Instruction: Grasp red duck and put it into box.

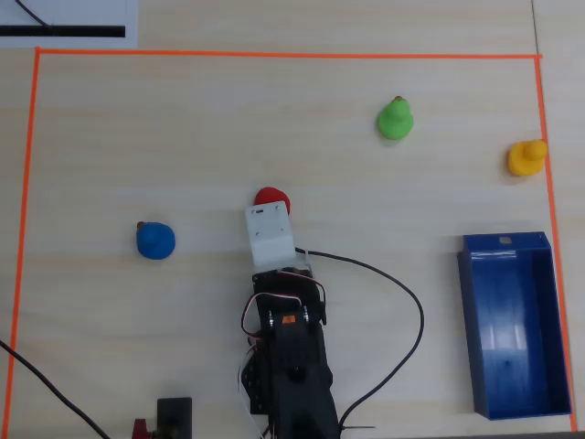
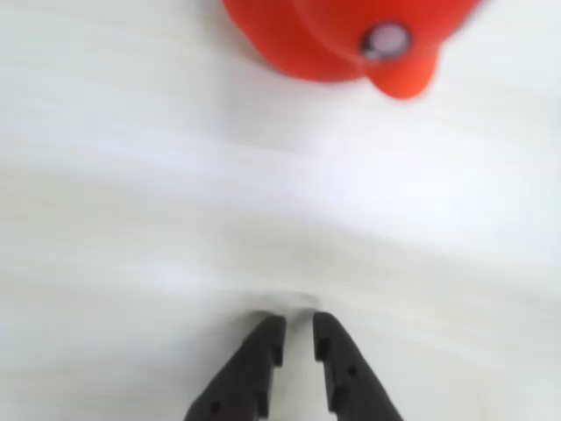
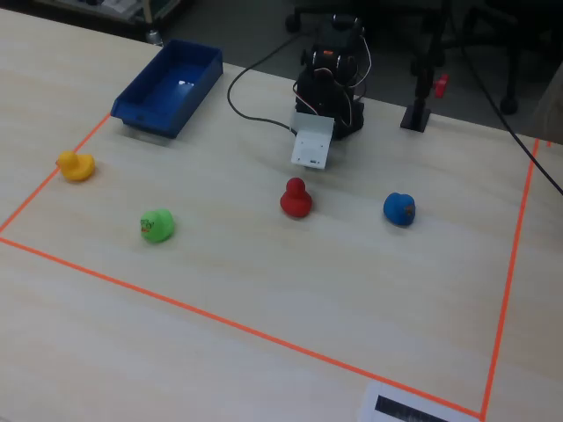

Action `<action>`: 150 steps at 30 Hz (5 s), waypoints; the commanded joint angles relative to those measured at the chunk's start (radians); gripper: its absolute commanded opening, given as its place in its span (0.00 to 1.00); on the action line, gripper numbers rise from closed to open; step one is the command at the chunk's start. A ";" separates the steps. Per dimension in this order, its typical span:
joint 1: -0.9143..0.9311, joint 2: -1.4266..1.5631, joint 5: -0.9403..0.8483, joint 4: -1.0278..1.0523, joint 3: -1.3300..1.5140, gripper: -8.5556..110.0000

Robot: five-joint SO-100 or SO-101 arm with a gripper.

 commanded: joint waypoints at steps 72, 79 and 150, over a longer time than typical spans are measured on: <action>0.129 -1.009 0.043 -0.551 -0.560 0.23; 0.140 -1.005 0.008 -0.508 -0.583 0.07; 1.437 -1.565 0.051 -0.474 -1.367 0.21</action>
